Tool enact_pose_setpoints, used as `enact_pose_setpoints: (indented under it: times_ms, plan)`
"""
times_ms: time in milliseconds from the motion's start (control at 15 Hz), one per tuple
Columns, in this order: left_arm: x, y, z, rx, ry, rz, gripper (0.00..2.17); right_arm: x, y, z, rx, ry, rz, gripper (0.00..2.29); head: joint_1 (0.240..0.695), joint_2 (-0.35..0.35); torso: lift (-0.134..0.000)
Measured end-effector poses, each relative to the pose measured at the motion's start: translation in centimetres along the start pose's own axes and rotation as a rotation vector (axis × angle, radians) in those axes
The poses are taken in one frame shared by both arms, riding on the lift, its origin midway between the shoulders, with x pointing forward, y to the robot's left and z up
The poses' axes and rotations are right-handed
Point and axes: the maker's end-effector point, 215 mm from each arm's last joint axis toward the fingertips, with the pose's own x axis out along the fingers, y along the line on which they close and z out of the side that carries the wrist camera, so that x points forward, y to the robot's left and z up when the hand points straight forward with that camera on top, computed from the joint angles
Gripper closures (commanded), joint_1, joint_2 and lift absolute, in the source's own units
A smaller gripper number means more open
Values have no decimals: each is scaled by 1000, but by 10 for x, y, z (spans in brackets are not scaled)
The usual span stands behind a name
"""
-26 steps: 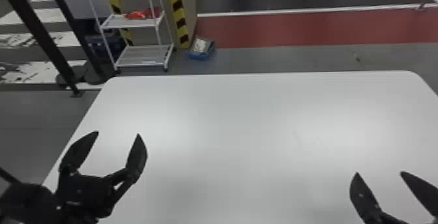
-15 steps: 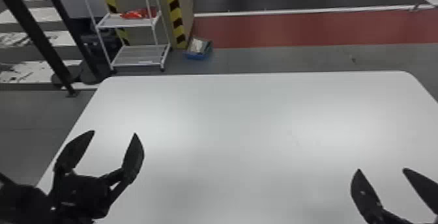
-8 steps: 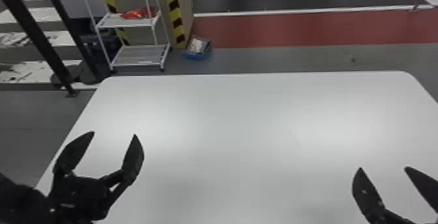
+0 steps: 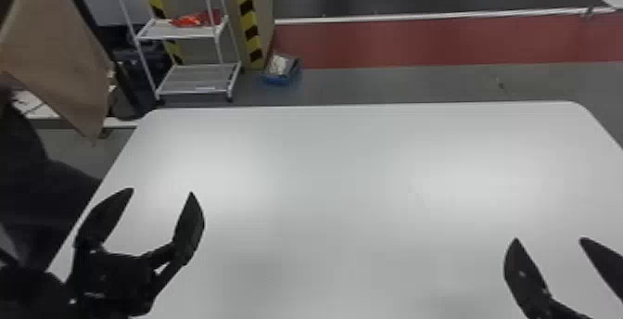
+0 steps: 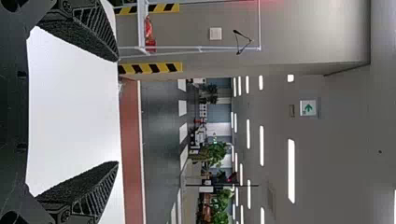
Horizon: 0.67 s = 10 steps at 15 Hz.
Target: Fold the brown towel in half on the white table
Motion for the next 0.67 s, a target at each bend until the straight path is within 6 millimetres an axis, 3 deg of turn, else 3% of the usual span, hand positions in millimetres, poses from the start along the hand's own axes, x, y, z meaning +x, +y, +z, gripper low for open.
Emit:
enact_pose_setpoints:
  times_ms: [667]
  plan:
    - [-2, -6, 0, -8, 1, -7, 100, -10, -7, 10, -3, -26, -13, 134, 695, 85, -123]
